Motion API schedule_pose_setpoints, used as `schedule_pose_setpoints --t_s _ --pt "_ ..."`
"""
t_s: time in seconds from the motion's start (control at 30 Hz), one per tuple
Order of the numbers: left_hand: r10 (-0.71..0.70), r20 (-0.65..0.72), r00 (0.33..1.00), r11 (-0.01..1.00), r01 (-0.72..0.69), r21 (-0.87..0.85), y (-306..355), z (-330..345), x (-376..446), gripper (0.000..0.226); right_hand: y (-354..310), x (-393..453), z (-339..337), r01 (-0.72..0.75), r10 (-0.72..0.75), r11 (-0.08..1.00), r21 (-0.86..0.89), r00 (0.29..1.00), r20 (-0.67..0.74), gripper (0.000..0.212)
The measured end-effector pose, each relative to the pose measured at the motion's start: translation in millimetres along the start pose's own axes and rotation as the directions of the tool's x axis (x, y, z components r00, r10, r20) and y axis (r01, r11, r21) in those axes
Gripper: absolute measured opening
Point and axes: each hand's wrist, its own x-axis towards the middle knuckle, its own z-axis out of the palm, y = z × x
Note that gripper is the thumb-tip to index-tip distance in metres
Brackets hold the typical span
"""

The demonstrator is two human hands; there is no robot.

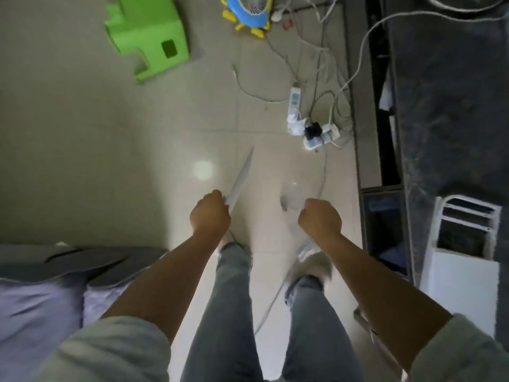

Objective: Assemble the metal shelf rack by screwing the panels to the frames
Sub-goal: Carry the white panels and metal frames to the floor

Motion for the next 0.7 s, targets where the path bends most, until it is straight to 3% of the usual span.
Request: schedule_pose_setpoints --t_s 0.27,0.53,0.7 --pt "-0.275 0.037 0.961 0.949 0.277 -0.147 -151.9 -62.4 38.6 0.023 -199.5 26.3 15.1 0.261 -0.253 0.951 -0.166 0.965 0.067 0.024" --pt "-0.52 0.091 0.85 0.795 0.52 -0.312 -250.7 -121.1 97.1 0.025 -359.1 66.4 5.5 0.382 -0.347 0.894 -0.236 0.921 0.177 0.015" --pt "-0.592 0.144 0.793 0.714 0.599 -0.363 -307.3 -173.6 157.3 0.027 -468.0 107.1 -0.3 0.467 -0.394 0.847 -0.253 0.872 0.291 0.036"
